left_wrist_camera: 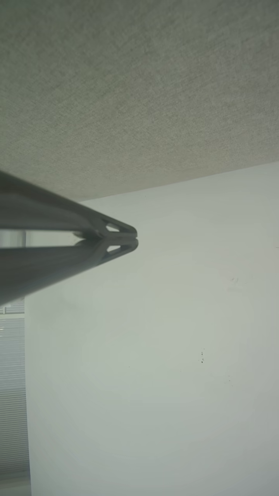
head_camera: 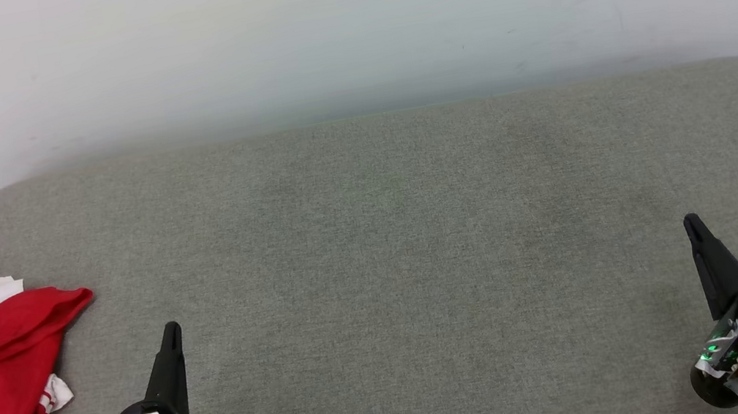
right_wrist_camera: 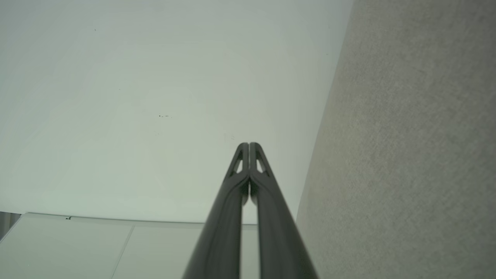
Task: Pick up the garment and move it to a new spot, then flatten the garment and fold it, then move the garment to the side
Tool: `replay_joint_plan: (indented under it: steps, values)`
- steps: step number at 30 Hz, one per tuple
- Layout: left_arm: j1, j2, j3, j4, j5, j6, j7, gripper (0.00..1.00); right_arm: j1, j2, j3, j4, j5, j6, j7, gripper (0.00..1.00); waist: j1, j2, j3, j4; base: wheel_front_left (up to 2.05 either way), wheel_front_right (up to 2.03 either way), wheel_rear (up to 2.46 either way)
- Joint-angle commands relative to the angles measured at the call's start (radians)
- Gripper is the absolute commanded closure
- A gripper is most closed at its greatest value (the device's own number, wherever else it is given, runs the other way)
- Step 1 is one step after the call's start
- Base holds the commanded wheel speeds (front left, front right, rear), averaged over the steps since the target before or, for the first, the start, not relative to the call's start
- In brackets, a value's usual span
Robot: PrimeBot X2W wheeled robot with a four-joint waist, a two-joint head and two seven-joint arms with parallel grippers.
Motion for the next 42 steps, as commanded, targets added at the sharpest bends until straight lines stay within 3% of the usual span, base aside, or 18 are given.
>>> replay_joint_plan:
  steps: [1, 39, 40, 42]
  values:
    - [-0.006, -0.001, 0.001, 0.000, -0.001, -0.003, 0.002, 1.00, 0.013, 0.004, 0.000, -0.004, 0.004, 0.000, 0.001, 1.00, 0.0000, 0.0000, 0.000, 0.000, 0.00, 0.00, 0.00]
    - [-0.006, -0.001, 0.001, 0.000, -0.001, -0.003, 0.002, 1.00, 0.013, 0.004, 0.000, -0.004, 0.004, 0.000, 0.001, 1.00, 0.0000, 0.0000, 0.000, 0.000, 0.00, 0.00, 0.00]
    - [0.000, 0.000, 0.000, 0.000, 0.000, 0.000, 0.000, 0.00, 0.000, 0.000, 0.000, 0.000, 0.000, 0.000, 0.000, 0.00, 0.0000, 0.0000, 0.000, 0.000, 0.00, 0.00, 0.00]
    - [0.009, -0.001, -0.002, 0.013, 0.000, 0.000, -0.001, 0.00, 0.003, 0.000, 0.001, 0.014, 0.000, 0.000, 0.000, 0.00, 0.0000, 0.0000, 0.000, 0.000, 0.00, 0.00, 0.00]
